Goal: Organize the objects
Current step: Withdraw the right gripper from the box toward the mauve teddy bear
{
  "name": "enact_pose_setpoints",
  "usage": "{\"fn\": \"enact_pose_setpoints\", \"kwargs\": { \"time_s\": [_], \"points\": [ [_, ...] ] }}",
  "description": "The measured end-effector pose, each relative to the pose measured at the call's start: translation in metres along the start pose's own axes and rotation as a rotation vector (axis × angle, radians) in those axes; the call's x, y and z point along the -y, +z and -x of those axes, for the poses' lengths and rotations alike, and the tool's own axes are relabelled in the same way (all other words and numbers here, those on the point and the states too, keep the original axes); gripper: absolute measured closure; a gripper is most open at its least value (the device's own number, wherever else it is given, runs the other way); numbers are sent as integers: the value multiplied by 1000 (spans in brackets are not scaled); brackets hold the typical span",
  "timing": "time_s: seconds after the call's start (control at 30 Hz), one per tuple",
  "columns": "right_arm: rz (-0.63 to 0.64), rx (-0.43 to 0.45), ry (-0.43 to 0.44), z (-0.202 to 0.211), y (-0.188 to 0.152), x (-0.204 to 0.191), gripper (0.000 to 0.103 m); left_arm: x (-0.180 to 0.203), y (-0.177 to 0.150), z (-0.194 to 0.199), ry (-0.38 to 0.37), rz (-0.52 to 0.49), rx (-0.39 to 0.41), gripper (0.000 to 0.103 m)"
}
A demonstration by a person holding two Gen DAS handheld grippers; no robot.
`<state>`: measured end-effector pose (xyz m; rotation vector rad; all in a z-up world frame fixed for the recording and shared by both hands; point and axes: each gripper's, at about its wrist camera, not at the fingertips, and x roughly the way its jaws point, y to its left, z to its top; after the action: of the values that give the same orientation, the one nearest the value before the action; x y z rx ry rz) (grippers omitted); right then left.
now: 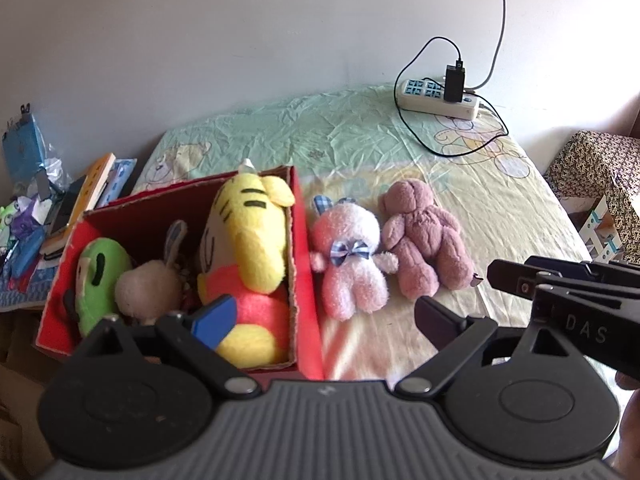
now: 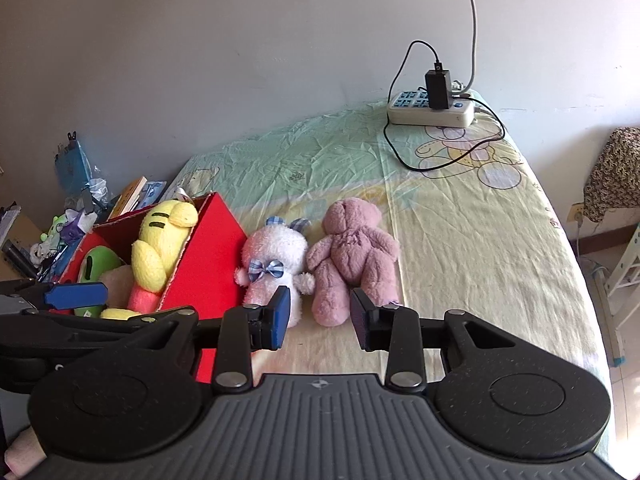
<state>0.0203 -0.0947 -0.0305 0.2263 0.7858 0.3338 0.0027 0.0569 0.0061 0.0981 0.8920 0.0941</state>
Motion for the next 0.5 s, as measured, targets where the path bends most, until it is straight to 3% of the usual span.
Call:
{"fn": "enact_pose_setpoints", "kwargs": {
  "time_s": [0.5],
  "points": [
    [-101,-49,-41,-17,2,18,66,28,-2,-36,-69,-109,-60,8]
  ]
}}
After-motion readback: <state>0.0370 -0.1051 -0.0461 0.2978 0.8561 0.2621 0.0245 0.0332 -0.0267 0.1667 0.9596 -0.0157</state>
